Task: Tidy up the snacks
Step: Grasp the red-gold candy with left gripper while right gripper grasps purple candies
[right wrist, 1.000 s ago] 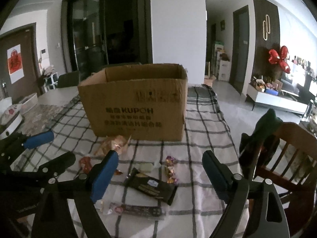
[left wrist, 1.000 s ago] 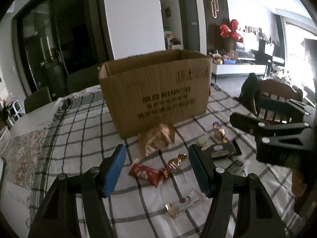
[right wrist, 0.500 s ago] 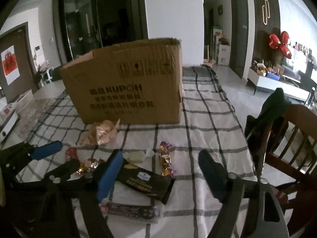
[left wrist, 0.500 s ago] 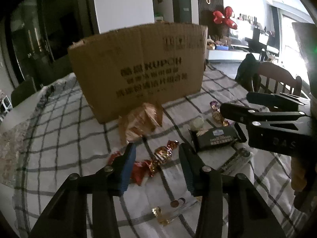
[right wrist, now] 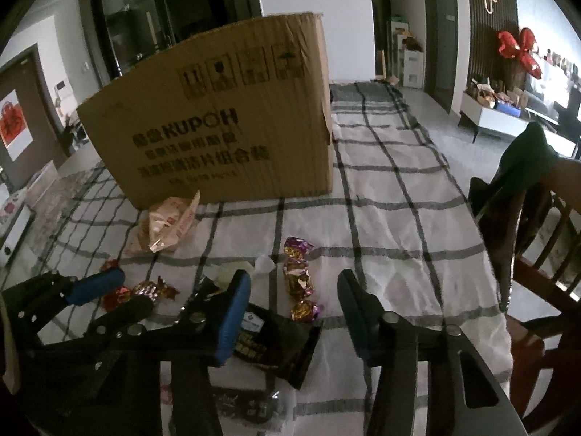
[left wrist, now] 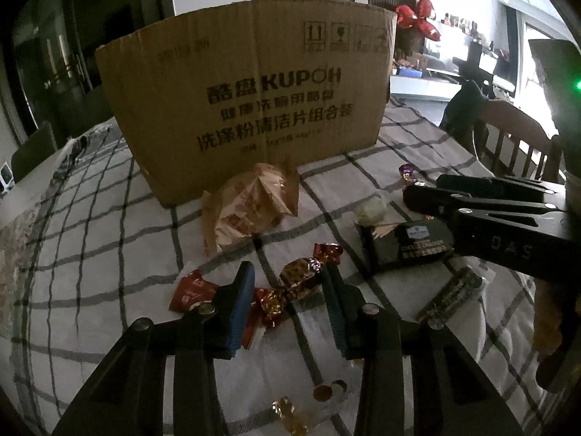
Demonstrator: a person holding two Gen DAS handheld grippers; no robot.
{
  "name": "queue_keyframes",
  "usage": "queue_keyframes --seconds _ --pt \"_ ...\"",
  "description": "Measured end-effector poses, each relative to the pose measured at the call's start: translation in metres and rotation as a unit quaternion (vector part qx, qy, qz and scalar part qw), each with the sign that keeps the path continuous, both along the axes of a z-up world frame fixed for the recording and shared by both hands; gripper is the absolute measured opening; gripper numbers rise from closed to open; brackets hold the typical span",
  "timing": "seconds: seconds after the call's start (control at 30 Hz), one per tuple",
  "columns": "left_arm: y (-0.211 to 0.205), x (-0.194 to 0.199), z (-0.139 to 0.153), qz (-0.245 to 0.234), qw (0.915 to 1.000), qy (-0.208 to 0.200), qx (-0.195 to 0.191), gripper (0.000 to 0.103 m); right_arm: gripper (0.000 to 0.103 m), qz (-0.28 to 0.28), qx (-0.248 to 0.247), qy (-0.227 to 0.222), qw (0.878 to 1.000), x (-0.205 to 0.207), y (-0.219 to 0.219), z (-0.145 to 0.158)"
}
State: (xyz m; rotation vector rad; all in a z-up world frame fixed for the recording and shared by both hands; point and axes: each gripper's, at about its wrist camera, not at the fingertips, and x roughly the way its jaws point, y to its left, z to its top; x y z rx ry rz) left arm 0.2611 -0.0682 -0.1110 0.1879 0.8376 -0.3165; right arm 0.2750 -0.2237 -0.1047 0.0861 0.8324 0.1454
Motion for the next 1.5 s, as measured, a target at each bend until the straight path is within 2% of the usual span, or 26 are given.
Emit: queue_keyframes --seconds 0.23,0.37,0.5,0.6,0.77,1.07,1.5 --pt "-0.004 0.004 -0.002 -0.002 1.0000 0.002 -0.003 0.034 0.041 -0.001 0.002 0.008 1.000 0.007 -0.001 -0.006" --pt "-0.005 0.004 -0.002 -0.008 0.9999 0.001 -0.009 0.024 0.034 0.000 0.003 0.013 1.000 0.009 -0.002 -0.010" --pt "-0.007 0.005 -0.002 -0.010 0.9999 -0.003 -0.007 0.024 0.023 0.001 0.000 0.014 1.000 0.011 -0.001 -0.011" --pt "-0.007 0.005 -0.002 -0.009 0.9999 -0.001 -0.010 0.024 0.019 0.003 -0.002 0.015 1.000 0.012 -0.001 -0.011" --pt "-0.004 0.006 0.003 0.001 0.9998 -0.002 -0.020 0.023 0.019 0.004 0.000 0.009 1.000 0.009 0.000 -0.009" --pt "-0.003 -0.006 0.029 0.009 0.9989 -0.022 -0.039 0.023 0.018 0.012 0.003 -0.023 1.000 -0.005 0.002 0.015" --pt "0.005 -0.033 0.078 0.030 0.9952 -0.066 -0.065 0.023 0.018 0.020 0.017 -0.059 0.998 -0.035 0.003 0.056"
